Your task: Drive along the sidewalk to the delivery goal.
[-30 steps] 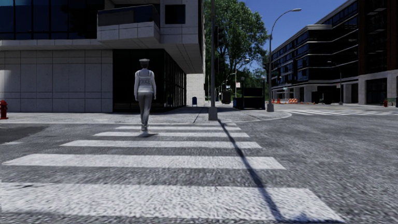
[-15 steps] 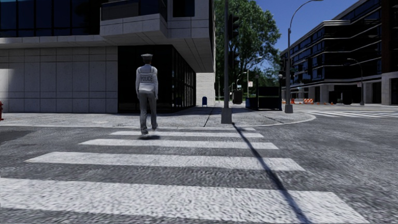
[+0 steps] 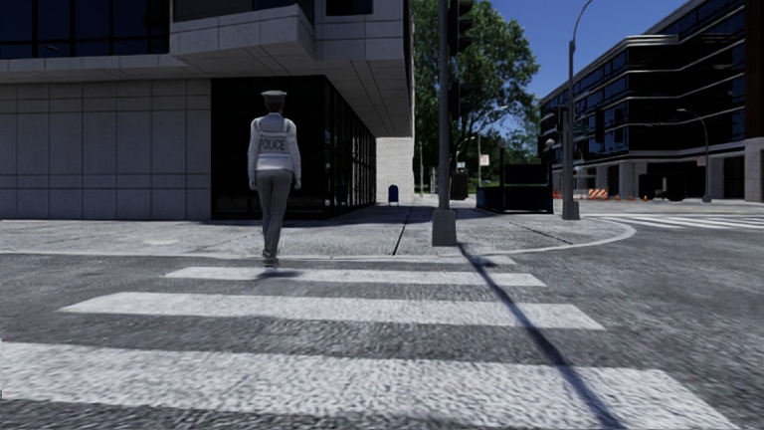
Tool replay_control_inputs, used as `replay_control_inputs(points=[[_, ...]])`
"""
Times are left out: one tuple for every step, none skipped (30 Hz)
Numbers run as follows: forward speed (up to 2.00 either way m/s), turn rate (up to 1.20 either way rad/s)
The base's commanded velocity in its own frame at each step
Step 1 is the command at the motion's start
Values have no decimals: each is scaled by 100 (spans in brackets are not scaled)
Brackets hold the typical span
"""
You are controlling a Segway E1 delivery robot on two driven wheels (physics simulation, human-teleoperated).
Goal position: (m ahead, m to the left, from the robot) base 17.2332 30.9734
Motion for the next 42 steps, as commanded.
replay_control_inputs(points=[[200,97],[200,97],[200,75],[200,63],[200,47],[200,29],[200,13],[200,7],[200,2],[200,0],[200,0],[200,0],[200,0],[200,0],[200,0],[200,0],[200,0],[200,0],[200,0],[200,0],[200,0],[200,0],[200,9],[200,14],[200,18],[200,18],[200,26],[200,36],[200,45],[200,45],[200,47],[200,48],[200,48],[200,36],[200,15],[200,3],[200,0],[200,0],[200,0],[200,0],[200,0],[200,0]])
